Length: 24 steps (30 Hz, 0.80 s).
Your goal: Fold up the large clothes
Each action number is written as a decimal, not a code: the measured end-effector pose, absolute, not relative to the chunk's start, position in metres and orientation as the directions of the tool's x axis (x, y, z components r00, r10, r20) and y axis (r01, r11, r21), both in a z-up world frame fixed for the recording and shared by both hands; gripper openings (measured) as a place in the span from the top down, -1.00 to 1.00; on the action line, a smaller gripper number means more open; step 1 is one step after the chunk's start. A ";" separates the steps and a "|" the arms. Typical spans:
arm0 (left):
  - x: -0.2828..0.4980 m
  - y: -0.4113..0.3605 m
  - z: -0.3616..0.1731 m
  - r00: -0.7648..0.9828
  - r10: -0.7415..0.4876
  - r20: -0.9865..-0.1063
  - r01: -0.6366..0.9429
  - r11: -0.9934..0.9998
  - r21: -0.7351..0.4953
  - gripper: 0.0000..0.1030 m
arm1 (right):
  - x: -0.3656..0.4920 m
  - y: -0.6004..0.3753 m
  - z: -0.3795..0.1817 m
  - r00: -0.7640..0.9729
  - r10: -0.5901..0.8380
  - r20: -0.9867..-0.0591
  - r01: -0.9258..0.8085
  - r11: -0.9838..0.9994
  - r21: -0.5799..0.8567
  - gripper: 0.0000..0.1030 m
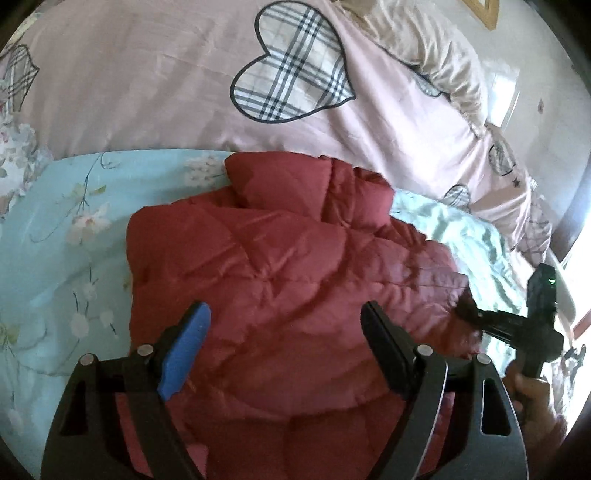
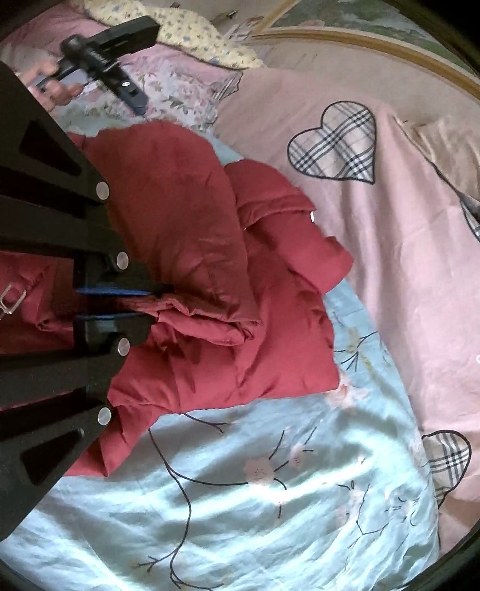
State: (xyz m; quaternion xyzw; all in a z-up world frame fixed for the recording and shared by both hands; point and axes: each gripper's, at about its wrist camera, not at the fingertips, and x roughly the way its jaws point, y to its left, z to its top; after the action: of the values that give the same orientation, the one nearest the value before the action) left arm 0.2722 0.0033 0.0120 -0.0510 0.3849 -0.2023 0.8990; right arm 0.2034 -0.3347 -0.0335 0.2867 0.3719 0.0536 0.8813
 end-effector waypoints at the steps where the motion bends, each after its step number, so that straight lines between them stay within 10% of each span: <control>1: 0.278 0.002 0.008 0.619 -0.392 -0.681 0.327 0.917 -0.230 -0.56 | 0.204 -0.334 -0.035 0.717 0.302 -0.628 0.116 0.837 0.535 0.87; 16: 0.299 -0.013 -0.049 0.557 -0.234 -0.797 0.291 0.954 -0.076 -0.46 | 0.165 -0.286 0.034 0.855 0.083 -0.512 0.048 0.970 0.237 0.26; 24: 0.298 -0.011 -0.049 0.566 -0.230 -0.792 0.281 0.957 -0.077 -0.48 | 0.214 -0.261 -0.028 0.689 0.081 -0.721 0.047 0.987 0.155 0.33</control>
State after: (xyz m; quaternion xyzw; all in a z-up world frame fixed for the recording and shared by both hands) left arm 0.2978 -0.0107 -0.0489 0.0289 0.4428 -0.1445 0.8844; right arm 0.2135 -0.2610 -0.0284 0.0807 0.3944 0.0093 0.9153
